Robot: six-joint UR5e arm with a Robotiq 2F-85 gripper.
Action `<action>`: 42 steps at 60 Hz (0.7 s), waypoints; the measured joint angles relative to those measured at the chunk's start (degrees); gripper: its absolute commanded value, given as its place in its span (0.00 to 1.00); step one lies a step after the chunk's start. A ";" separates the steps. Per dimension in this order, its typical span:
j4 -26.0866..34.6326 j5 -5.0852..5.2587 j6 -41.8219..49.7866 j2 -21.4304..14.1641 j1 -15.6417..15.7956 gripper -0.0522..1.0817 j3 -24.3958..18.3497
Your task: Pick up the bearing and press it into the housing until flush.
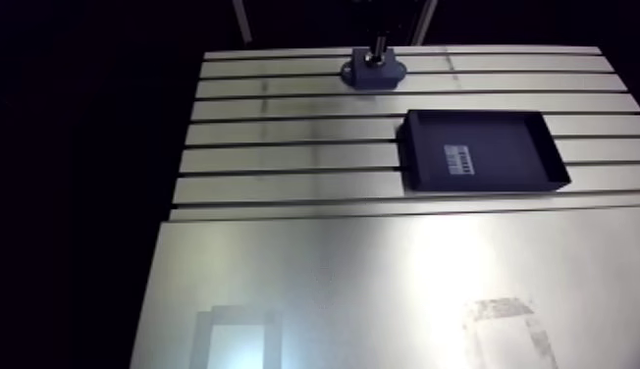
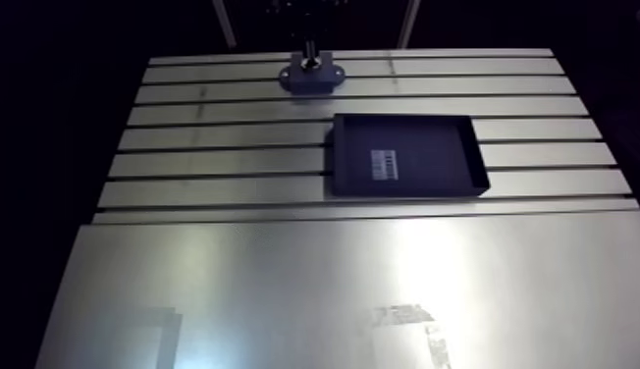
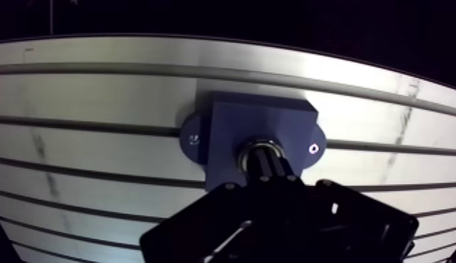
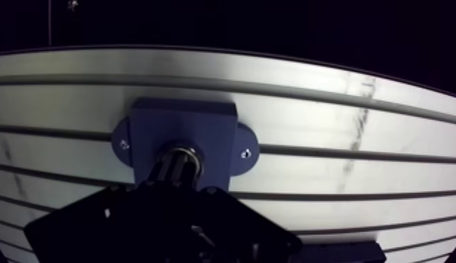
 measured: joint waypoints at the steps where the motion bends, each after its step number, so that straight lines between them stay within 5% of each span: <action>1: 0.00 -0.01 0.00 0.00 0.01 1.00 0.01; 42: -0.20 -0.01 0.00 -0.03 -0.12 1.00 0.81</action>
